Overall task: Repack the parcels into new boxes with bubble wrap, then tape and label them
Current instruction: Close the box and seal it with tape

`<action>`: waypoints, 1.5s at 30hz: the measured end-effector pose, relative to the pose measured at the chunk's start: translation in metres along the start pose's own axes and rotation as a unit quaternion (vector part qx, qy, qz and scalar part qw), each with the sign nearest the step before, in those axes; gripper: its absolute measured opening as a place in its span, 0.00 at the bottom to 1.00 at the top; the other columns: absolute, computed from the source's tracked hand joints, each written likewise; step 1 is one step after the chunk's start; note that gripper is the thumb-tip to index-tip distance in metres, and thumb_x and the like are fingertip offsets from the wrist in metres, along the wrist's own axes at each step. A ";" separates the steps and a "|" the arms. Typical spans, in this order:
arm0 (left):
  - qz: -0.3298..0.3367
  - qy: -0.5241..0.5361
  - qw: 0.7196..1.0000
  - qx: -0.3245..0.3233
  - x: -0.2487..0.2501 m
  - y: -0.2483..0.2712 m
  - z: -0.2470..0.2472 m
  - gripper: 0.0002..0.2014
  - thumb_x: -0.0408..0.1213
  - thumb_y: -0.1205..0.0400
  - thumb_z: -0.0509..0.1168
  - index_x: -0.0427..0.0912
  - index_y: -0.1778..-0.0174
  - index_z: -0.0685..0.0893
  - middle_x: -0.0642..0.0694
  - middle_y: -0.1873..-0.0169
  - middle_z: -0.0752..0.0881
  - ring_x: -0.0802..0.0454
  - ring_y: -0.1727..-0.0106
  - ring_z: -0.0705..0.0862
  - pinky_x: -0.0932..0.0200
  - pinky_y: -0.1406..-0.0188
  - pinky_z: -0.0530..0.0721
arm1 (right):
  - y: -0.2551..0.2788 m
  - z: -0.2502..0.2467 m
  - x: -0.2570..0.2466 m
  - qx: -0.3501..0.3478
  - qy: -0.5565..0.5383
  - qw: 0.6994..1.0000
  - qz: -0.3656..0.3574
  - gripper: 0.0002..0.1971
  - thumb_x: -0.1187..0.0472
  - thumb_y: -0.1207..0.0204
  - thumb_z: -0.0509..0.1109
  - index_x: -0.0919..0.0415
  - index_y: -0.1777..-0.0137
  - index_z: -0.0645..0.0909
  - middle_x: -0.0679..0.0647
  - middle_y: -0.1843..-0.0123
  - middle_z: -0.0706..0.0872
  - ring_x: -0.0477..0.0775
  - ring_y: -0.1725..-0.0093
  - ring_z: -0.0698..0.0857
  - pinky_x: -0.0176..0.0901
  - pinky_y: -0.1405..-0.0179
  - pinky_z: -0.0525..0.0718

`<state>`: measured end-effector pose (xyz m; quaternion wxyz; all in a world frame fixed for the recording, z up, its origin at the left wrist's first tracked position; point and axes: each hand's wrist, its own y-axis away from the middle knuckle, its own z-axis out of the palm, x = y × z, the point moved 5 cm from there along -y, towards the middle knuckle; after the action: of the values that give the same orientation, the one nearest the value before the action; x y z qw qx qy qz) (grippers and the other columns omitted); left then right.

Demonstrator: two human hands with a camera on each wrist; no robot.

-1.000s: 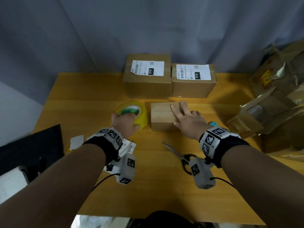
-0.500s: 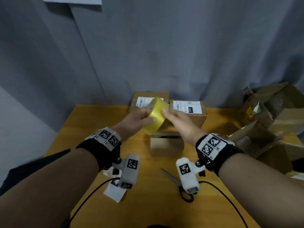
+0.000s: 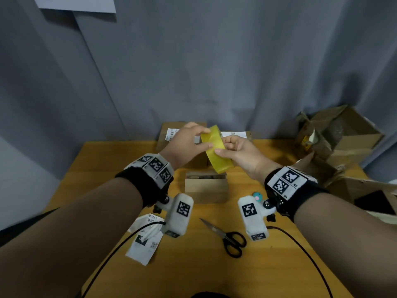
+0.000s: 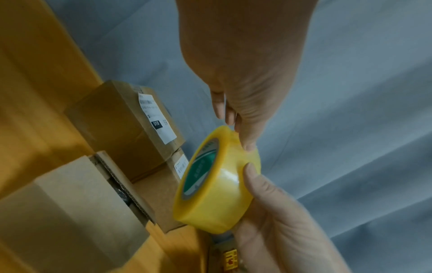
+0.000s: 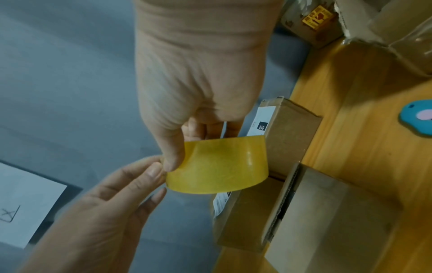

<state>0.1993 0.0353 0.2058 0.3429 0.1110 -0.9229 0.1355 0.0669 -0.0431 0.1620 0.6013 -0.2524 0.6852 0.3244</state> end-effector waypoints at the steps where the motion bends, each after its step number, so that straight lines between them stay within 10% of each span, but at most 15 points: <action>1: -0.003 0.019 1.000 0.008 0.002 0.000 0.000 0.13 0.39 0.24 0.73 0.44 0.44 0.84 0.53 0.47 0.77 0.64 0.50 0.77 0.73 0.47 0.73 | 0.001 0.000 0.001 0.000 0.009 1.000 -0.001 0.12 0.66 0.26 0.75 0.58 0.44 0.80 0.55 0.50 0.91 0.53 0.51 0.89 0.49 0.45 0.86; 5: -0.069 0.064 0.996 -0.008 0.002 -0.001 0.007 0.08 0.38 0.23 0.73 0.41 0.53 0.84 0.56 0.61 0.78 0.64 0.62 0.77 0.75 0.61 0.76 | 0.004 -0.002 0.003 -0.006 0.054 0.999 -0.005 0.12 0.65 0.27 0.76 0.60 0.45 0.82 0.51 0.56 0.91 0.49 0.54 0.88 0.44 0.47 0.85; 12: -0.201 0.129 0.968 -0.083 -0.009 -0.004 0.014 0.11 0.37 0.17 0.65 0.32 0.55 0.84 0.41 0.59 0.83 0.50 0.57 0.82 0.54 0.46 0.84 | 0.005 0.001 -0.002 -0.026 0.110 0.994 0.008 0.09 0.64 0.27 0.76 0.54 0.50 0.81 0.55 0.50 0.89 0.54 0.51 0.88 0.49 0.46 0.86; 15: -0.175 0.033 0.980 -0.094 -0.003 -0.005 0.012 0.13 0.38 0.15 0.59 0.40 0.66 0.75 0.45 0.66 0.78 0.48 0.59 0.78 0.49 0.47 0.81 | 0.004 0.002 -0.005 -0.019 0.128 0.992 0.010 0.09 0.62 0.25 0.74 0.55 0.47 0.79 0.48 0.53 0.86 0.49 0.51 0.86 0.41 0.49 0.85; 18: -0.137 -0.023 0.988 -0.072 0.004 -0.005 0.008 0.08 0.38 0.13 0.55 0.40 0.56 0.74 0.41 0.57 0.82 0.46 0.55 0.80 0.53 0.54 0.80 | 0.000 0.000 -0.006 0.005 0.167 0.986 0.010 0.10 0.56 0.22 0.72 0.59 0.44 0.81 0.50 0.51 0.86 0.50 0.50 0.85 0.38 0.53 0.82; 21: -0.122 0.024 0.990 -0.062 0.005 -0.003 0.012 0.06 0.35 0.13 0.54 0.39 0.54 0.73 0.39 0.51 0.85 0.45 0.49 0.84 0.49 0.46 0.84 | -0.003 -0.004 -0.004 0.030 0.207 0.978 0.009 0.14 0.51 0.20 0.68 0.61 0.44 0.83 0.56 0.48 0.88 0.54 0.47 0.85 0.44 0.47 0.82; 32: -0.227 0.205 0.948 -0.090 -0.016 0.007 0.018 0.13 0.33 0.21 0.70 0.31 0.43 0.82 0.41 0.55 0.85 0.56 0.58 0.84 0.73 0.65 0.84 | 0.000 -0.001 -0.005 0.026 0.196 0.980 0.011 0.14 0.51 0.22 0.71 0.58 0.42 0.83 0.54 0.47 0.86 0.51 0.46 0.84 0.43 0.44 0.81; 37: -0.212 0.148 0.965 -0.052 -0.016 0.001 0.017 0.05 0.35 0.16 0.64 0.36 0.51 0.78 0.41 0.53 0.83 0.52 0.58 0.85 0.57 0.49 0.87 | 0.000 -0.002 -0.008 0.019 0.152 0.987 0.041 0.14 0.64 0.25 0.67 0.48 0.42 0.78 0.51 0.53 0.84 0.51 0.55 0.83 0.41 0.57 0.82; 45: -0.210 0.153 0.965 -0.026 -0.029 0.006 0.011 0.02 0.28 0.14 0.56 0.33 0.49 0.73 0.32 0.53 0.85 0.46 0.58 0.87 0.59 0.57 0.87 | -0.003 -0.008 -0.012 0.029 0.297 0.954 0.006 0.23 0.38 0.24 0.67 0.58 0.43 0.81 0.55 0.46 0.86 0.57 0.44 0.85 0.46 0.46 0.83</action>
<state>0.2122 0.0405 0.1778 0.5033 0.2715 -0.8187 0.0521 0.0655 -0.0517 0.1738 0.3758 -0.3154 0.8436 0.2182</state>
